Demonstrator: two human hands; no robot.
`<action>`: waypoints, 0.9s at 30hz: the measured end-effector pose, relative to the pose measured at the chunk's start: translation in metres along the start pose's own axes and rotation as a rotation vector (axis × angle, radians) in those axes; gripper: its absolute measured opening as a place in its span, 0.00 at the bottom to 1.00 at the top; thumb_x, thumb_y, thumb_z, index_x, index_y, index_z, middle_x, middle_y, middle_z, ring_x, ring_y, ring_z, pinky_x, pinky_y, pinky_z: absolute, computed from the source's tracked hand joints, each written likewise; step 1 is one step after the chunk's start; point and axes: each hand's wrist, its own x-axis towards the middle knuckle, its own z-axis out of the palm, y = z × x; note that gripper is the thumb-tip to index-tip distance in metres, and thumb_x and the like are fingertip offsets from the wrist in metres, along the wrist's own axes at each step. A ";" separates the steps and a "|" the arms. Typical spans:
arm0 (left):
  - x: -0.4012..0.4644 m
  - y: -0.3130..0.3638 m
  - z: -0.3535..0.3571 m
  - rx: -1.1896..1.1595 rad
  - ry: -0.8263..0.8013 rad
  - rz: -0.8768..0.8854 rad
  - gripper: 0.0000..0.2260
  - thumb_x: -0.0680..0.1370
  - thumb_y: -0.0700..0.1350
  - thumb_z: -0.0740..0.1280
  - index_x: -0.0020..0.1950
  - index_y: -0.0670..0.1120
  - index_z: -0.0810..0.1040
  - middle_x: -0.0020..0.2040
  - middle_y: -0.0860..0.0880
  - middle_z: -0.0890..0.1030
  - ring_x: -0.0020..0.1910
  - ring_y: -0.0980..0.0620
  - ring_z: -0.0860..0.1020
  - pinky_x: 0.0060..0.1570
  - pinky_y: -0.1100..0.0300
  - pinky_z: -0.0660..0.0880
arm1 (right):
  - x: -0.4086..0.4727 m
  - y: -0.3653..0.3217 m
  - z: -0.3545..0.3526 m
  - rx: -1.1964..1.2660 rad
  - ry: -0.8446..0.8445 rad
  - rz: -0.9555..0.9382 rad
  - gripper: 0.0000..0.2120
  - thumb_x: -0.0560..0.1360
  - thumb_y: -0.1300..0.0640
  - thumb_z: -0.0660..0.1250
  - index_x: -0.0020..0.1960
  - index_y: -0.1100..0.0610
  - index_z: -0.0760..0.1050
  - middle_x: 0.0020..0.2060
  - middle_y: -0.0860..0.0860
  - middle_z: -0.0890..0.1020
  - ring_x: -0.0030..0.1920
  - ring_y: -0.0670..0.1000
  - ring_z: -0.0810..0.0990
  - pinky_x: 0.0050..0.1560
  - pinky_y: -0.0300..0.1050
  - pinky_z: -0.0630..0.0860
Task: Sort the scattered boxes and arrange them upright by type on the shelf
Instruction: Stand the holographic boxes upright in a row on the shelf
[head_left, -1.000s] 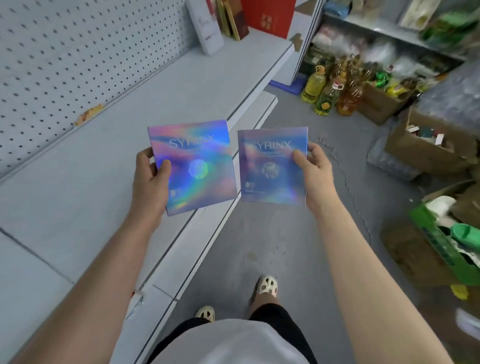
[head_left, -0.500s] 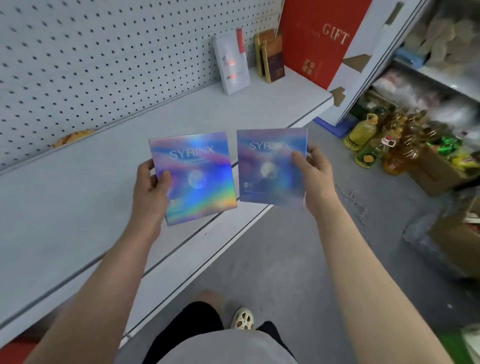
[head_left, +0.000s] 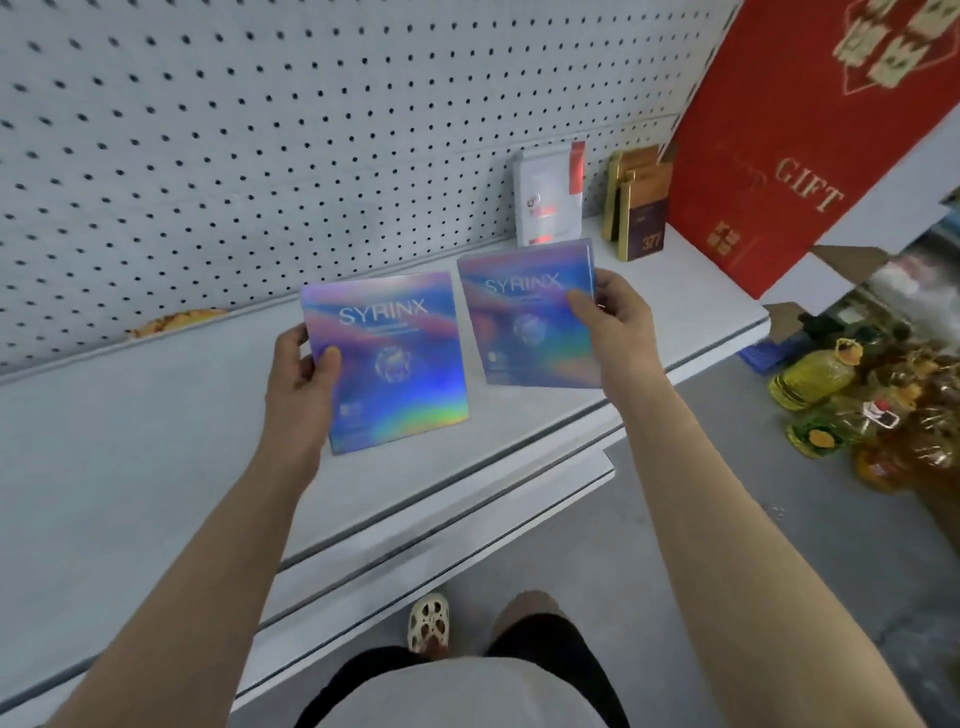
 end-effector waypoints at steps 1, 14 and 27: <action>0.003 0.001 0.000 -0.009 0.015 -0.005 0.12 0.82 0.41 0.61 0.66 0.47 0.69 0.49 0.50 0.80 0.45 0.54 0.78 0.45 0.58 0.75 | 0.013 0.000 0.007 0.016 -0.015 -0.010 0.07 0.76 0.59 0.69 0.52 0.49 0.79 0.47 0.55 0.82 0.48 0.57 0.82 0.52 0.57 0.80; 0.029 0.001 0.026 -0.046 0.389 -0.060 0.10 0.82 0.39 0.60 0.62 0.47 0.69 0.46 0.52 0.80 0.39 0.60 0.79 0.39 0.63 0.75 | 0.181 0.022 0.092 0.127 -0.302 0.114 0.12 0.77 0.63 0.68 0.59 0.58 0.78 0.47 0.50 0.82 0.46 0.48 0.80 0.49 0.42 0.77; 0.037 0.003 0.064 -0.019 0.453 -0.077 0.09 0.82 0.41 0.61 0.62 0.49 0.69 0.48 0.51 0.81 0.40 0.60 0.80 0.42 0.59 0.76 | 0.218 0.024 0.126 -0.137 -0.398 0.095 0.15 0.81 0.59 0.62 0.67 0.58 0.70 0.51 0.49 0.77 0.49 0.48 0.74 0.41 0.35 0.71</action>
